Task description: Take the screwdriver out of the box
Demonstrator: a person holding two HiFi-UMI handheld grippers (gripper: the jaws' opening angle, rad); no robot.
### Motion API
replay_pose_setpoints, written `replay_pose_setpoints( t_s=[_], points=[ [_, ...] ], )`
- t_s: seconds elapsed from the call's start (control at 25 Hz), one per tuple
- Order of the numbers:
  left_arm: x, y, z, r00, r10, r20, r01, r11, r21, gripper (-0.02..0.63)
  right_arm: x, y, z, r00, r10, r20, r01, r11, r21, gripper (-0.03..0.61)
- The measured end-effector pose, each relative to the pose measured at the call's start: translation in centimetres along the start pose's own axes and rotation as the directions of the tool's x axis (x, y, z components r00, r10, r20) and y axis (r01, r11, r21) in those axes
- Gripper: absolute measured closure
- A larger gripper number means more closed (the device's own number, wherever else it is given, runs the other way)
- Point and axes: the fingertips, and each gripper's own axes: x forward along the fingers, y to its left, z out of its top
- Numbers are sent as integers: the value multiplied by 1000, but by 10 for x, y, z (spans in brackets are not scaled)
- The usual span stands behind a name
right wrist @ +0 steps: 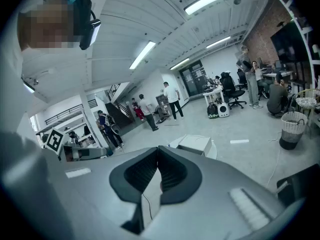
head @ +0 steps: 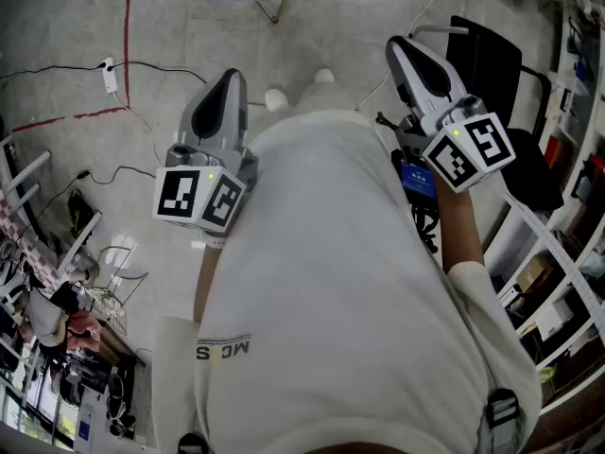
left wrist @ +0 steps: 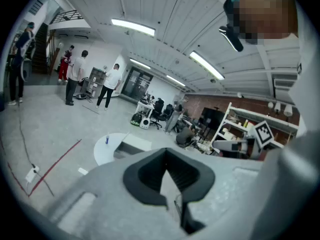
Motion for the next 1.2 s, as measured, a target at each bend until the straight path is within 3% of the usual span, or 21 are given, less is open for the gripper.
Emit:
replay_pose_setpoints(
  t_s=[0.28, 0.64, 0.76, 0.88, 1.04, 1.2],
  points=[
    [10, -52, 1, 995, -65, -79, 65, 998, -15, 612, -30, 16, -13, 996, -37, -79, 34, 998, -44, 577],
    [37, -67, -14, 992, -2, -127, 4, 1000, 15, 612, -24, -10, -8, 996, 24, -84, -34, 993, -117, 588],
    [46, -73, -20, 990, 34, -136, -31, 999, 22, 612, -15, -20, -10, 987, 108, -116, -117, 991, -68, 499],
    [56, -69, -23, 988, 79, -136, -79, 997, 7, 612, -1, -37, -10, 982, 118, -145, -129, 989, -69, 552],
    [75, -58, -22, 984, 105, -143, -107, 994, -11, 612, 23, -52, -10, 980, 126, -152, -151, 975, -163, 569],
    [89, -13, -8, 982, 125, -139, -130, 991, -30, 612, 70, -42, -5, 969, 164, -185, -205, 952, -229, 591]
  ],
)
